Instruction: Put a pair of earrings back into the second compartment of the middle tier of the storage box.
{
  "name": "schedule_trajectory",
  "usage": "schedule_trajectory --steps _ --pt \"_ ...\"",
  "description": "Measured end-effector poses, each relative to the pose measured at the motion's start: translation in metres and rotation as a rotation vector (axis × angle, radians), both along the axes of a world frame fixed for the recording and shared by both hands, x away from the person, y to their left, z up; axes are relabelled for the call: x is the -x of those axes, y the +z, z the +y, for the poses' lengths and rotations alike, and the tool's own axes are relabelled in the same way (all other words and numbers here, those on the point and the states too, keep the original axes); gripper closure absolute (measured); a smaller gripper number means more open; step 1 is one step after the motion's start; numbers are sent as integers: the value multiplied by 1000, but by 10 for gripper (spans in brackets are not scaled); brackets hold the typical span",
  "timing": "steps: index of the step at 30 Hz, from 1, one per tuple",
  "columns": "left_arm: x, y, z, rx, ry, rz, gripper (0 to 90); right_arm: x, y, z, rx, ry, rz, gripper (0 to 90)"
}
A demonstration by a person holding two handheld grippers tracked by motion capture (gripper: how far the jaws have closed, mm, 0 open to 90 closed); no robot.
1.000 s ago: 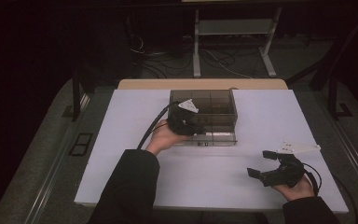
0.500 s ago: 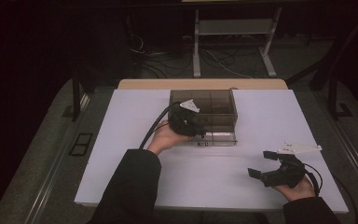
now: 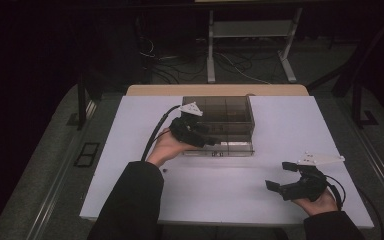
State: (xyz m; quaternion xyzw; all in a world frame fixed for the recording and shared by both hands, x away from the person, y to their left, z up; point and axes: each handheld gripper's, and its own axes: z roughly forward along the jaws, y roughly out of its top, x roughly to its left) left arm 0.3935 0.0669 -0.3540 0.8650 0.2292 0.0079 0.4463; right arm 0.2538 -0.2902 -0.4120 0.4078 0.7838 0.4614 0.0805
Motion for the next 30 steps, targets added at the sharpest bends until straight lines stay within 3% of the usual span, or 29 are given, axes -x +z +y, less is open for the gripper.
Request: schedule_trajectory --steps 5,12,16,30 --pt "1 3 16 59 36 32 225 0 0 1 -2 6 -1 1" --pt "5 5 35 62 89 37 109 0 0 0 -3 6 -2 1" --pt "10 5 43 40 116 14 0 0 0 0 -5 3 -3 1" --pt "36 1 74 47 203 -37 0 0 0 1 0 6 -6 2"
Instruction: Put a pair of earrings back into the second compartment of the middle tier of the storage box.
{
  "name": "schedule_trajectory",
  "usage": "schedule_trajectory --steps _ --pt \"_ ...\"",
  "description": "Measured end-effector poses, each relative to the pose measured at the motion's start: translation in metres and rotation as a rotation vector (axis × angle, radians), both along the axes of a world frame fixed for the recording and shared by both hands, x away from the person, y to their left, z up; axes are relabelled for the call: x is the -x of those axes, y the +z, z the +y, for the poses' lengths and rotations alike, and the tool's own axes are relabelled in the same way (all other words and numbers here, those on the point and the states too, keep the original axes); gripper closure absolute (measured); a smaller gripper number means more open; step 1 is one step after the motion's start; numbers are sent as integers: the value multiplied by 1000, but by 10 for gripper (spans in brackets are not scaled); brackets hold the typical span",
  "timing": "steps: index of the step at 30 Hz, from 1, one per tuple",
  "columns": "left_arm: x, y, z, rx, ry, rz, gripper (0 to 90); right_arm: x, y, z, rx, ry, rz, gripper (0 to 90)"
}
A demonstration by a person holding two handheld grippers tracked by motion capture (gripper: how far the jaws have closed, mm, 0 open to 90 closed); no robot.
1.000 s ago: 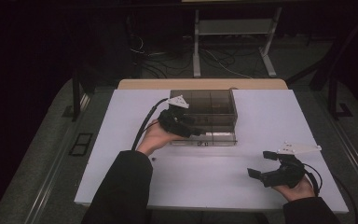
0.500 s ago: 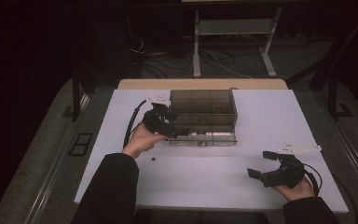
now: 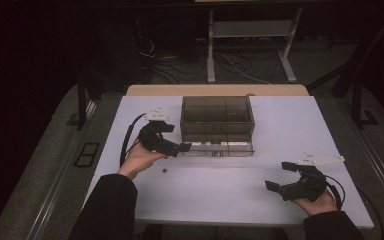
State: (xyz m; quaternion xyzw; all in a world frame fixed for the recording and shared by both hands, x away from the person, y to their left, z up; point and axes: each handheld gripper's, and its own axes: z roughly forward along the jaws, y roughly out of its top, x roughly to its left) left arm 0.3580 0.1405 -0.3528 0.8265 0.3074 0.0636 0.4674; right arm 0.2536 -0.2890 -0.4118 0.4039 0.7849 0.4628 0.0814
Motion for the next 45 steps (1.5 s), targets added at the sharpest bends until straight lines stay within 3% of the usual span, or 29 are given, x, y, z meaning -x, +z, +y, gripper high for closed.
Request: schedule_trajectory --steps 7,20,35,42,45 --pt "10 -10 13 1 35 -12 0 0 0 0 2 0 1 2" --pt "18 -34 26 -26 62 17 0 0 0 1 4 5 2 2" --pt "19 -61 36 -114 61 85 9 0 -1 2 6 8 3 1" --pt "17 -71 41 -176 40 119 84 0 -1 2 7 10 6 1" --pt "18 -72 42 -221 25 106 146 0 -1 2 6 10 6 1"
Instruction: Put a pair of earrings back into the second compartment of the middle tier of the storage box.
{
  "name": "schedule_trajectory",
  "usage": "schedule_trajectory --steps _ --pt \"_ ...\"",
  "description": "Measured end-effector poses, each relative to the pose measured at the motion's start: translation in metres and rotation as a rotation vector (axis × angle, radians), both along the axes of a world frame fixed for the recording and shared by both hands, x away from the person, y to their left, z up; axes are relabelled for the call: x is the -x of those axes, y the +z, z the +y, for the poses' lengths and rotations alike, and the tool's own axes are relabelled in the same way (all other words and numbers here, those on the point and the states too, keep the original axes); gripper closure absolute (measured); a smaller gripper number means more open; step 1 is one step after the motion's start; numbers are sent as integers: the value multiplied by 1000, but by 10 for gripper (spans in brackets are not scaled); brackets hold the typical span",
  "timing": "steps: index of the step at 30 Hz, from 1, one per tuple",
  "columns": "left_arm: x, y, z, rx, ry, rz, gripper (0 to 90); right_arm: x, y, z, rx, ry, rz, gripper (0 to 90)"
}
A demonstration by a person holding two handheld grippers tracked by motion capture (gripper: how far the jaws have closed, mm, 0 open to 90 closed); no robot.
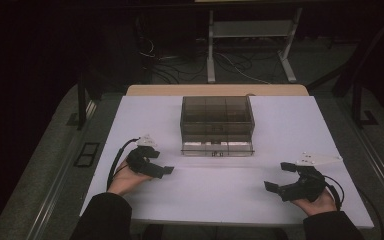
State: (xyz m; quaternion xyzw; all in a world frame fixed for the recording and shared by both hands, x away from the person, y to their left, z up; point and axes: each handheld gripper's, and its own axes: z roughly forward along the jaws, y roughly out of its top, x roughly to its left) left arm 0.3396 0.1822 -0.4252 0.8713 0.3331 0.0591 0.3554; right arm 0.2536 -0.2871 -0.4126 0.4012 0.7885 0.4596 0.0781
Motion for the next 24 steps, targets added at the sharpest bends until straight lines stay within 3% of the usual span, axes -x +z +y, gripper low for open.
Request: schedule_trajectory --steps 5,14,24 --pt "2 -2 -2 -26 -34 -6 304 0 0 0 1 3 1 2" --pt "5 -6 -9 -88 -76 -14 479 0 0 1 -2 8 0 1" --pt "5 -9 -9 -142 -77 -21 708 0 0 2 -4 8 0 2"
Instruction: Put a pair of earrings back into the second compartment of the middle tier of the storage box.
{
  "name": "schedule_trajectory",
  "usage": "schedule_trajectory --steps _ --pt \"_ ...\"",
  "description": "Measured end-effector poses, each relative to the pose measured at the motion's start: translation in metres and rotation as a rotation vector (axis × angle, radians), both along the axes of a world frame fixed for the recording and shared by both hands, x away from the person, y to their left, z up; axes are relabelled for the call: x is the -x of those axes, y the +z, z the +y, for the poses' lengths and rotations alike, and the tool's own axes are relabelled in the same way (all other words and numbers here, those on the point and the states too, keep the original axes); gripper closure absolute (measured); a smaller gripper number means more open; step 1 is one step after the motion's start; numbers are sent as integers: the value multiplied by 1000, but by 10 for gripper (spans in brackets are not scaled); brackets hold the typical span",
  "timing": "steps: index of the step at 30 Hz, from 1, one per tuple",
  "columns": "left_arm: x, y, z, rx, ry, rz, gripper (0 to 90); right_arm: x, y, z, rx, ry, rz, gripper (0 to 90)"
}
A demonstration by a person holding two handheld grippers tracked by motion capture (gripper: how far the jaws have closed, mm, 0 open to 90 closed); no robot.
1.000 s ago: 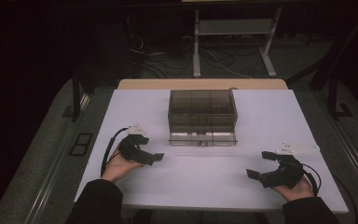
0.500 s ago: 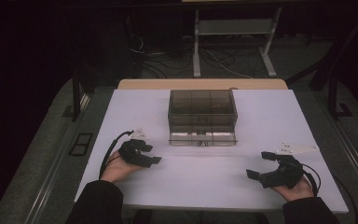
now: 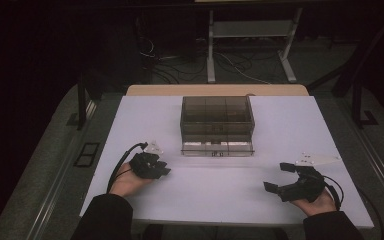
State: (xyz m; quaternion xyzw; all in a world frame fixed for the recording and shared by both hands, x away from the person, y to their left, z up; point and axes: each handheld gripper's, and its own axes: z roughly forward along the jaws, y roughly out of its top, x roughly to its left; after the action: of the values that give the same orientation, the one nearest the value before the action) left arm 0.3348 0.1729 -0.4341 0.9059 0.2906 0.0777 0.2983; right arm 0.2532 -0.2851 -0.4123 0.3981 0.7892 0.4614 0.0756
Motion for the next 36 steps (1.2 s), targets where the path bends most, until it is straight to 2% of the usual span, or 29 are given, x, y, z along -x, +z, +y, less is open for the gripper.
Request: schedule_trajectory --steps 4,6,9,10,11,19,27,36 --pt "-1 0 1 -9 -2 -2 778 0 0 0 -1 1 3 2" --pt "-1 0 0 4 17 9 781 0 0 0 -1 0 3 1" --pt "-2 2 0 -1 6 14 783 0 1 -1 -4 -2 -1 1" --pt "0 3 -1 9 24 24 783 0 1 -1 -5 -4 -1 2" --pt "-1 4 0 14 20 21 783 0 1 -2 -5 -5 0 2" --pt "-4 24 -1 88 9 -5 783 0 1 -2 -3 -7 2 2" --pt "-7 44 -5 118 -8 -33 783 0 1 -3 -5 -7 2 2" --pt "-16 73 -11 132 -30 -73 784 -1 1 -3 -4 -8 1 2"
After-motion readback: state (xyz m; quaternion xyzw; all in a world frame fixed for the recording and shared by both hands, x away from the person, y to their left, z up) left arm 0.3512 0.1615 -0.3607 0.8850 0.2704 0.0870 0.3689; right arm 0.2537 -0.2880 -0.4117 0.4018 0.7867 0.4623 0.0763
